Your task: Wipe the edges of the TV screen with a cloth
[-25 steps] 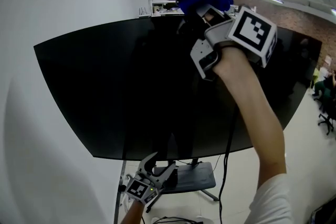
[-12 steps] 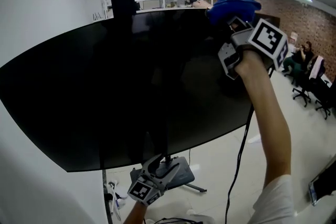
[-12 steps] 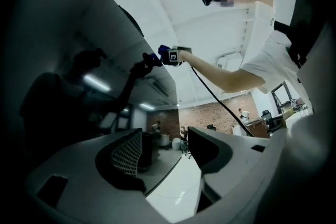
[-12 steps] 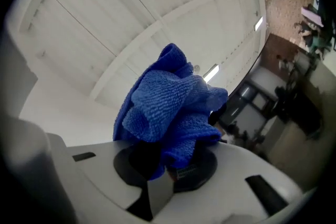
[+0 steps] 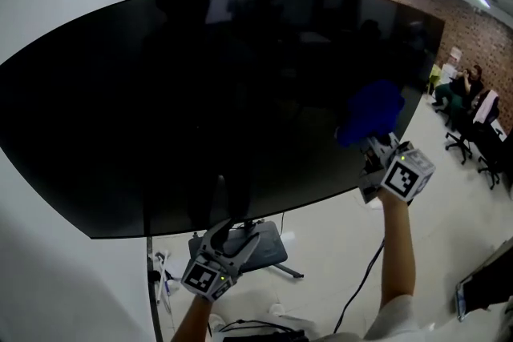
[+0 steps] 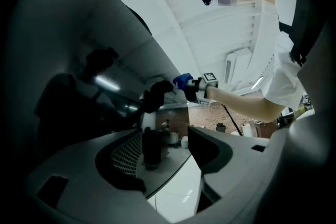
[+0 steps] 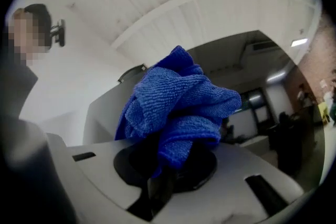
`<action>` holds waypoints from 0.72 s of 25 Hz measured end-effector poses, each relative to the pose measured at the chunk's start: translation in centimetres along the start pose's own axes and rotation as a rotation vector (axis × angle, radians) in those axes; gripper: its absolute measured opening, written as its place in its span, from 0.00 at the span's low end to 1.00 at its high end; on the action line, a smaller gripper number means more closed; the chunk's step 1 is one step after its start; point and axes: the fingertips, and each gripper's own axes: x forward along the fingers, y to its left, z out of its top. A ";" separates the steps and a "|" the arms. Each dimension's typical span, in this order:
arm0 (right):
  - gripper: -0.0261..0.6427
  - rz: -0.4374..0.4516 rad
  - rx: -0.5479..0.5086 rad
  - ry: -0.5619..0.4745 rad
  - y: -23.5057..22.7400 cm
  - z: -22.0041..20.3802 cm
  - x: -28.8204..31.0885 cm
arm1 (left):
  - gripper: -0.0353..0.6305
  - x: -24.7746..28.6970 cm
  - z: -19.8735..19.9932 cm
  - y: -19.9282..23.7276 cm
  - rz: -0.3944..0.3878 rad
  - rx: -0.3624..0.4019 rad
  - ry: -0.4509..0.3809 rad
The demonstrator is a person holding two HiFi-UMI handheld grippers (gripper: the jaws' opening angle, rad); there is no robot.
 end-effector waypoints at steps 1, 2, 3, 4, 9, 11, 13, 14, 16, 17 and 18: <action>0.14 0.057 -0.059 0.054 1.4 -3.5 -0.4 | 0.43 -0.5 -0.4 0.5 0.030 0.009 0.015; 0.14 0.099 -0.126 0.113 2.8 -7.0 -0.9 | 0.43 -1.1 -0.7 0.9 0.063 0.008 0.030; 0.14 0.125 -0.181 0.173 4.3 -10.7 -1.3 | 0.43 -1.8 -1.1 1.3 0.096 0.001 0.041; 0.14 0.141 -0.206 0.225 5.8 -14.3 -1.7 | 0.43 -2.5 -1.5 2.0 0.128 -0.010 0.047; 0.14 0.174 -0.140 0.322 13.8 -25.9 -2.4 | 0.43 -5.8 -3.5 5.4 0.242 0.012 0.065; 0.14 0.143 -0.094 0.307 15.0 -28.4 -1.8 | 0.43 -6.2 -3.7 6.3 0.281 0.015 0.079; 0.14 0.104 -0.016 0.294 15.6 -31.1 -1.3 | 0.43 -7.0 -4.4 7.0 0.325 0.021 0.096; 0.14 0.093 0.009 0.289 16.2 -32.1 -1.1 | 0.43 -7.8 -5.3 7.4 0.347 0.035 0.108; 0.14 0.100 0.013 0.269 18.0 -33.2 -0.4 | 0.43 -9.7 -6.5 8.5 0.383 0.036 0.119; 0.13 0.115 0.012 0.259 19.2 -33.1 0.1 | 0.43 -10.5 -6.6 9.1 0.399 0.016 0.118; 0.13 0.132 0.014 0.250 20.3 -32.6 0.7 | 0.43 -11.1 -6.5 9.6 0.414 -0.003 0.113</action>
